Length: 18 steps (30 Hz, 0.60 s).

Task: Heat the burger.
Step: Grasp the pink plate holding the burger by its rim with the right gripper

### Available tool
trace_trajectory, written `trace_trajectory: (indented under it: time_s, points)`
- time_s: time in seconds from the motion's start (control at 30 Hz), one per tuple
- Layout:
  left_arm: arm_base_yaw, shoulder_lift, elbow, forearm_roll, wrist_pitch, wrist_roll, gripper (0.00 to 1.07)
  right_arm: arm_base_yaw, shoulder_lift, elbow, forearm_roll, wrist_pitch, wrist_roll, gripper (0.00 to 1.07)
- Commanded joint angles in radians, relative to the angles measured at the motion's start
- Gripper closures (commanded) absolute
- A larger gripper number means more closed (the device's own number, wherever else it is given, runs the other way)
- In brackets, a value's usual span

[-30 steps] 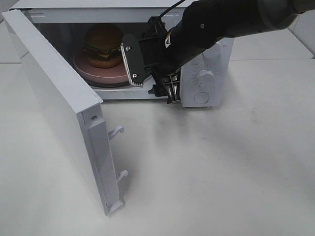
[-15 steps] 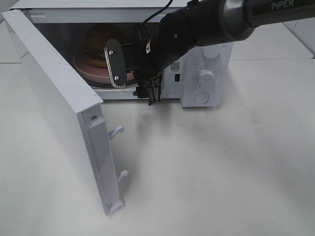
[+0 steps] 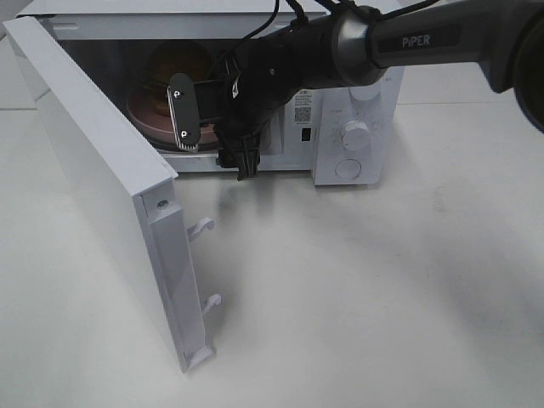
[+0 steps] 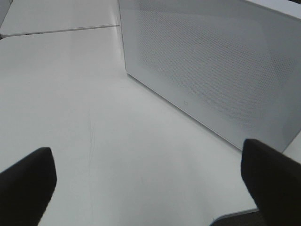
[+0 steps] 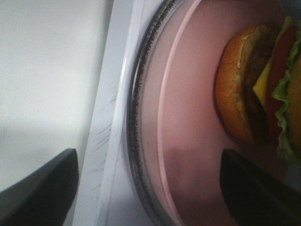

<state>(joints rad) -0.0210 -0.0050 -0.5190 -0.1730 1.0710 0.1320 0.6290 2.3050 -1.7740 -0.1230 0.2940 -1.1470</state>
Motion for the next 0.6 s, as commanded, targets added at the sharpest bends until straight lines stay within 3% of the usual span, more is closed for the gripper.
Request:
trace_trajectory:
  time_s: [0.03, 0.4, 0.6]
  points:
    - [0.003, -0.017, 0.002, -0.011, -0.002, -0.008, 0.07, 0.003, 0.033, -0.063, 0.003, 0.046, 0.017, 0.29]
    - [0.003, -0.017, 0.002, -0.011, -0.002, -0.008, 0.07, 0.000, 0.121, -0.215, 0.048, 0.131, 0.018, 0.31]
    - [0.003, -0.017, 0.002, -0.011, -0.002, -0.008, 0.07, 0.000, 0.136, -0.228, 0.059, 0.143, 0.015, 0.32]
